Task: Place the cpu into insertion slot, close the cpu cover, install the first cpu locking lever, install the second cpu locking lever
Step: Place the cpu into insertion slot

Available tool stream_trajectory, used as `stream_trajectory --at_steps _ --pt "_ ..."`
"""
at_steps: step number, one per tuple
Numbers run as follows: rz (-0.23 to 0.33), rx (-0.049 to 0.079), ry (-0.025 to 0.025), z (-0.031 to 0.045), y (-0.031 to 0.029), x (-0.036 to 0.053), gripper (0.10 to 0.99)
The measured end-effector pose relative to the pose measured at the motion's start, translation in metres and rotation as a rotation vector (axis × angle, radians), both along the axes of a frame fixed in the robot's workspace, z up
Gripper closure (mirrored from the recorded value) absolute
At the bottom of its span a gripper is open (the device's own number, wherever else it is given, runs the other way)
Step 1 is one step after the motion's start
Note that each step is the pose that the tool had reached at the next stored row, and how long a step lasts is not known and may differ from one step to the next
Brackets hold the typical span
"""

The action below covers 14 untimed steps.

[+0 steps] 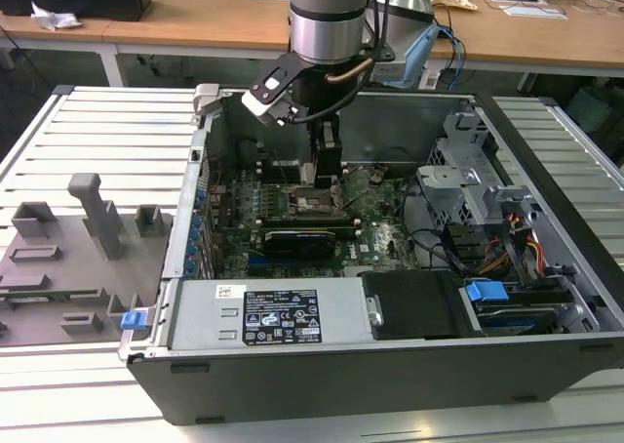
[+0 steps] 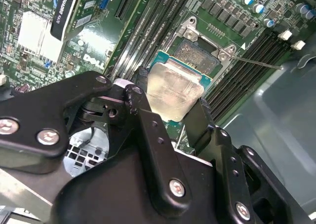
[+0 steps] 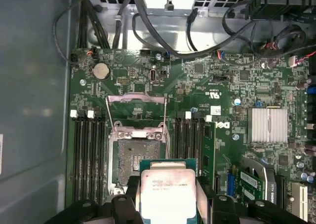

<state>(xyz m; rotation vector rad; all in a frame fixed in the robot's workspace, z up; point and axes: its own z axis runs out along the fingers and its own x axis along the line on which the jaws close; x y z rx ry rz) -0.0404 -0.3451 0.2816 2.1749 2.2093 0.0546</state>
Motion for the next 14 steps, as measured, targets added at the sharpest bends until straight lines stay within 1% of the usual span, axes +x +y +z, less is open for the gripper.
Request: stream_trajectory --at_steps 3,6,14 --pt "0.000 0.000 0.0000 -0.0021 0.0000 0.0000 0.549" --pt "0.000 0.000 0.0000 -0.0079 0.0000 0.0000 0.549" --pt "0.000 0.000 0.0001 -0.0172 0.0000 0.0000 0.549"
